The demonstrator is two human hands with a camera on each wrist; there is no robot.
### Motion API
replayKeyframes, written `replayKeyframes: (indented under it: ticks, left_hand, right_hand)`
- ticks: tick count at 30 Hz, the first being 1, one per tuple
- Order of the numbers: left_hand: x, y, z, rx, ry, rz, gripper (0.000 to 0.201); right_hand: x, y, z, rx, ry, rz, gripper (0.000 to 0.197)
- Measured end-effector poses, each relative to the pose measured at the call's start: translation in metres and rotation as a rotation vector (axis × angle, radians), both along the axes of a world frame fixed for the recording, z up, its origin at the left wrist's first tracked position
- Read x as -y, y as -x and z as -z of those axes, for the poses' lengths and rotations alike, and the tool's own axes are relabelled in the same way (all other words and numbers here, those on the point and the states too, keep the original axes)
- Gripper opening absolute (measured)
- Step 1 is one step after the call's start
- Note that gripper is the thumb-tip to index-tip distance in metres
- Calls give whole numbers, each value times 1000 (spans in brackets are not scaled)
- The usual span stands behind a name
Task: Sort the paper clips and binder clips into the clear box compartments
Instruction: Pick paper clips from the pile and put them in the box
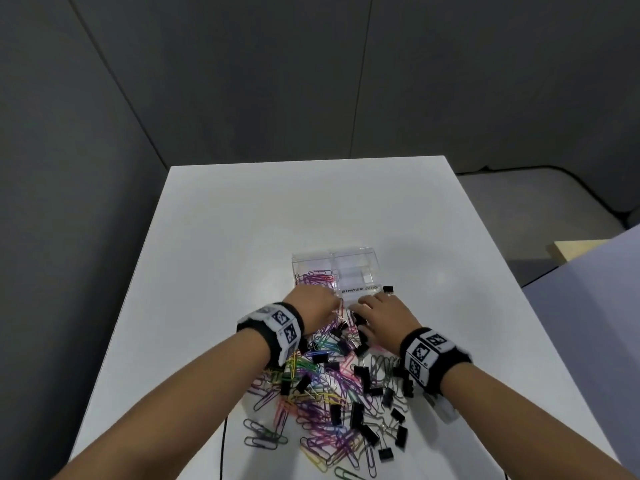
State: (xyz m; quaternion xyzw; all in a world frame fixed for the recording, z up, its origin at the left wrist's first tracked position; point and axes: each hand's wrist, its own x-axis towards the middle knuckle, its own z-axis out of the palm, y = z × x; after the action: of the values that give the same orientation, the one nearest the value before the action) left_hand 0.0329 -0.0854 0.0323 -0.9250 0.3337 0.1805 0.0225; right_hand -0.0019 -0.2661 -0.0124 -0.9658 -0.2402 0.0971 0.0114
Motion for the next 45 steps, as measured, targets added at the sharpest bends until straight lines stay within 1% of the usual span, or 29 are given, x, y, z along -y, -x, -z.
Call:
replayKeyframes:
  ticks: [3,5,10,14,16,20,22,24,26,30,35,37,40,43,45]
  left_hand:
    - [-3,10,18,-14,-32,-68,35]
    - [-3,13,27,-16,-25,-122,37]
    - [0,16,37,2,22,-204,34]
    - [2,15,40,-1,29,-289,34]
    - [3,14,42,-4,6,-320,34]
    - [4,12,41,-29,-16,-352,34]
    - [2,11,40,-47,-14,-360,33]
    - [-2,12,39,-62,-3,-357,31]
    - [-6,13,37,-68,36,-354,30]
    - [-13,17,28,-89,195,-374,29]
    - [-21,22,18,-111,413,-433,27]
    - [-24,23,18,-124,452,-462,26]
    - [-27,23,21,-168,450,-509,28]
    - [-30,25,24,-232,468,-548,25]
    - [-33,27,27,-290,544,-611,21]
  right_hand:
    - [-8,1,-4,-77,-11,15,35]
    - [-9,0,-4,-91,-14,42,31]
    - [-7,-2,-2,-175,-67,127,25]
    - [-4,-2,-6,-115,-101,166,24]
    - [1,-4,-9,-82,-59,208,24]
    - [10,-4,-17,-98,81,269,27]
    - [10,-2,-17,-91,91,261,30]
    - [4,-2,-16,-90,60,254,30]
    - [-6,-4,-13,-107,49,260,33]
    - [-26,-12,-6,-155,63,309,39]
    - [-36,-15,0,-162,8,375,29]
    - [-34,-16,1,-169,-16,384,24]
    - [-32,-15,-2,-178,-57,368,20]
    - [-30,-17,-10,-239,-176,443,16]
    - [-22,-20,-14,-294,-343,504,13]
